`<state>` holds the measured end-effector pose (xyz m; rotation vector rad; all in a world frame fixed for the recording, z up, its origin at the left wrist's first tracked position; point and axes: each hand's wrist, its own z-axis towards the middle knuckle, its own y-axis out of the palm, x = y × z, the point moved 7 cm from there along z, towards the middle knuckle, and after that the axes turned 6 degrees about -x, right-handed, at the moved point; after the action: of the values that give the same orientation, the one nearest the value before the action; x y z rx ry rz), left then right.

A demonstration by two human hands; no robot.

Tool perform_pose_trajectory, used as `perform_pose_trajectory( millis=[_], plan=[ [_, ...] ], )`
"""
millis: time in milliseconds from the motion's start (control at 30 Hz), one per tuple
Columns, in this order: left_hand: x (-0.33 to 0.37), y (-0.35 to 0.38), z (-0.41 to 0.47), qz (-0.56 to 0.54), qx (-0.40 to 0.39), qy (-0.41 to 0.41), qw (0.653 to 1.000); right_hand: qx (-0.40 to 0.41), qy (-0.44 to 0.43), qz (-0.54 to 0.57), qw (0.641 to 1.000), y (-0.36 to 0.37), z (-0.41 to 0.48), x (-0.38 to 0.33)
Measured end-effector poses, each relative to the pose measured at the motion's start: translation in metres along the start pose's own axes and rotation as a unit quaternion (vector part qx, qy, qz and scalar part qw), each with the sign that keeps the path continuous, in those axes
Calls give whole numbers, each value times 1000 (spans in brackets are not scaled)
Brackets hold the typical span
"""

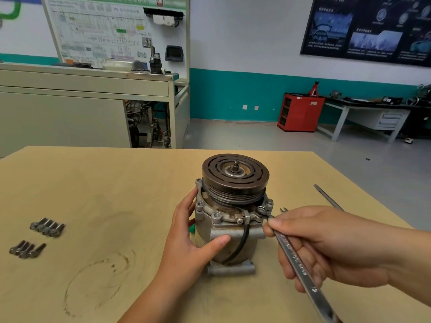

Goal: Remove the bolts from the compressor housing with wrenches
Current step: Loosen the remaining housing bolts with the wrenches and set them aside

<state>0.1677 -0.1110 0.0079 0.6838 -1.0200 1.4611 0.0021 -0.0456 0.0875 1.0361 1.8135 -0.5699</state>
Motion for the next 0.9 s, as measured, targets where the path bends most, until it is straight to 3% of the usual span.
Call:
perform_pose_trajectory(
  millis=[100, 200, 333, 400, 467, 533, 633, 700, 800, 900],
  plan=[
    [-1, 0, -1, -4, -2, -5, 1000, -46, 61, -116, 990, -10, 0, -3],
    [-1, 0, -2, -4, -2, -9, 1000, -50, 124, -381, 915, -43, -4, -15],
    [-1, 0, -2, -5, -1, -11, 1000, 86, 24, -600, 795, -87, 1, -52],
    [0, 0, -2, -6, -1, -8, 1000, 112, -3, -606, 787, -100, 0, -60],
    [0, 0, -2, -6, -1, -7, 1000, 109, 15, -576, 810, -110, -8, -59],
    [0, 0, -1, -7, -3, -7, 1000, 63, 29, -495, 866, -108, -15, -47],
    [-1, 0, -1, -9, 0, -1, 1000, -35, 19, -281, 959, -77, -15, -17],
    [-1, 0, -1, -10, -1, 2, 1000, -40, -20, -117, 992, -45, -12, -2],
    [-1, -1, -1, -7, 0, 3, 1000, -16, -82, 108, 991, -4, -11, 10],
    [1, 0, -1, -9, -2, 6, 1000, 12, -100, 155, 983, 14, -11, 5]
  ],
)
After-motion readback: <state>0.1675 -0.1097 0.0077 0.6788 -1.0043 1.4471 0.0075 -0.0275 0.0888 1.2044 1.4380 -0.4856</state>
